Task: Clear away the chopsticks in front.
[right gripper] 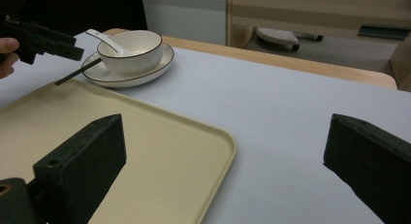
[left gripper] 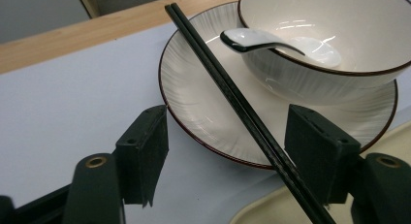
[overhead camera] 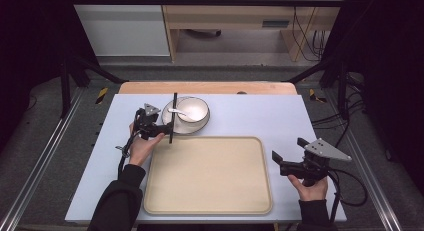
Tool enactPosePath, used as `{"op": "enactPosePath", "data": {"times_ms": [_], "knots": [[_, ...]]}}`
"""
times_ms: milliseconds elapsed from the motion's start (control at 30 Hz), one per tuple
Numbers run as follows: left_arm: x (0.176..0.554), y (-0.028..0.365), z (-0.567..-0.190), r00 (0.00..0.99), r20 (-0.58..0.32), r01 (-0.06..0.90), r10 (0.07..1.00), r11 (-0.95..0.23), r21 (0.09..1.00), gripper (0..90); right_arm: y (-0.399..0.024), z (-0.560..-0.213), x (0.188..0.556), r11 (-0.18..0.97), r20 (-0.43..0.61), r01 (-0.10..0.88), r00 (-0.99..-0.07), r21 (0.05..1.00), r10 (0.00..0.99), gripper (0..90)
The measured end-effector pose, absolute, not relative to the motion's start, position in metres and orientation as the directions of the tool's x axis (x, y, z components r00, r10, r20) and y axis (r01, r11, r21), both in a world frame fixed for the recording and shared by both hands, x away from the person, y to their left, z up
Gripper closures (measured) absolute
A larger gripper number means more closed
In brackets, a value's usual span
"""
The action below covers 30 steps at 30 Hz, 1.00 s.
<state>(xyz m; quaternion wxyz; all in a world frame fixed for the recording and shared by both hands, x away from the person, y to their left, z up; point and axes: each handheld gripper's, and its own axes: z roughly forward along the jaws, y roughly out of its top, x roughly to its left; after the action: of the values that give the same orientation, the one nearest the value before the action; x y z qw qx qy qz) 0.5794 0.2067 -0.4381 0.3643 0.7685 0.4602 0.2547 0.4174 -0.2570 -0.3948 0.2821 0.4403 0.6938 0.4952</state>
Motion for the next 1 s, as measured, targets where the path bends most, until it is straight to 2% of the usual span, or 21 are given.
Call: {"op": "enactPosePath", "data": {"times_ms": [367, 1000], "knots": [[0.592, 0.196, -0.443, 0.423, 0.090, 0.537, 0.902, -0.329, 0.777, 47.9, -0.258, -0.394, 0.417, 0.124, 0.043, 0.330, -0.456, 0.936, 0.889, 1.9], [0.599, 0.192, -0.454, 0.439, 0.062, 0.566, 0.896, -0.329, 0.755, 72.1, -0.258, -0.395, 0.417, 0.123, 0.046, 0.332, -0.460, 0.935, 0.887, 2.6]]}}
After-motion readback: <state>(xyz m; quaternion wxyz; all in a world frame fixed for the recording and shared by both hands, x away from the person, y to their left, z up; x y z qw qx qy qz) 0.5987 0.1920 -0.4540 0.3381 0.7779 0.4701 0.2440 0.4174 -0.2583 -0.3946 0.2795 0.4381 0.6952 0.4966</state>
